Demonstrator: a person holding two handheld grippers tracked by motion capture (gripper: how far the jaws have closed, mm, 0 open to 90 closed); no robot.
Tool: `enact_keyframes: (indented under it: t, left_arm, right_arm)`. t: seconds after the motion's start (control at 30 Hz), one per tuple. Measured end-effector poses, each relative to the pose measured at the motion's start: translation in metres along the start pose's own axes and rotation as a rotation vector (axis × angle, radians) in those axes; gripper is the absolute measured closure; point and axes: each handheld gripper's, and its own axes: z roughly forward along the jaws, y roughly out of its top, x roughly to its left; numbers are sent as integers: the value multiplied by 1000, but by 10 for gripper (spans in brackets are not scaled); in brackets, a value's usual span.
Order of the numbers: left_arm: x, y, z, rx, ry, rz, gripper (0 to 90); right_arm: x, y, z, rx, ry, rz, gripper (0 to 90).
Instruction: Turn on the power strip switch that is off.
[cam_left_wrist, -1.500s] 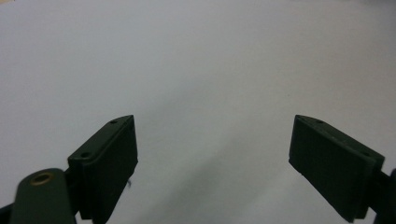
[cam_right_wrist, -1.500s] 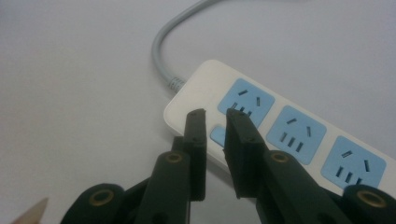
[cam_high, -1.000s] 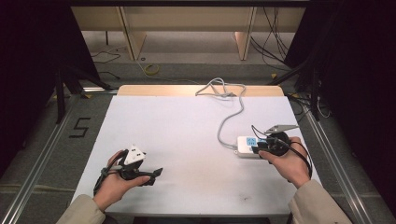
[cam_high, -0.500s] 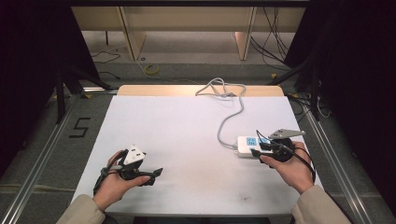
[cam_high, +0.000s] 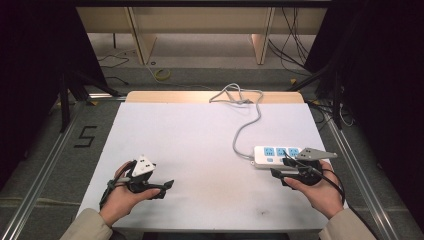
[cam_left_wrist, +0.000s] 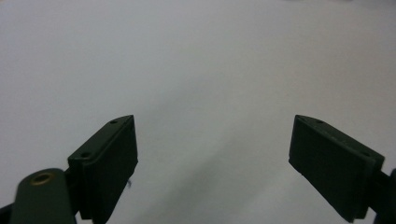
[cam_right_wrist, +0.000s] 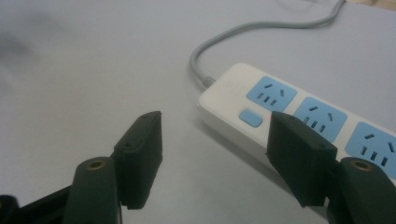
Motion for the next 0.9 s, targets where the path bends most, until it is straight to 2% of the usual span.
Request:
enact_keyframes:
  t: [0.2,0.47,0.9]
  left_arm:
    - [0,0,0,1,0,0,151]
    - [0,0,0,-1,0,2,151]
    - [-1,0,1,5,-3,2,150]
  right_arm:
    - [3,-11,-6,-32,12,-11,338]
    - [6,-23,-10,-44,23,-4,324]
    - [8,-34,-17,-67,13,15,311]
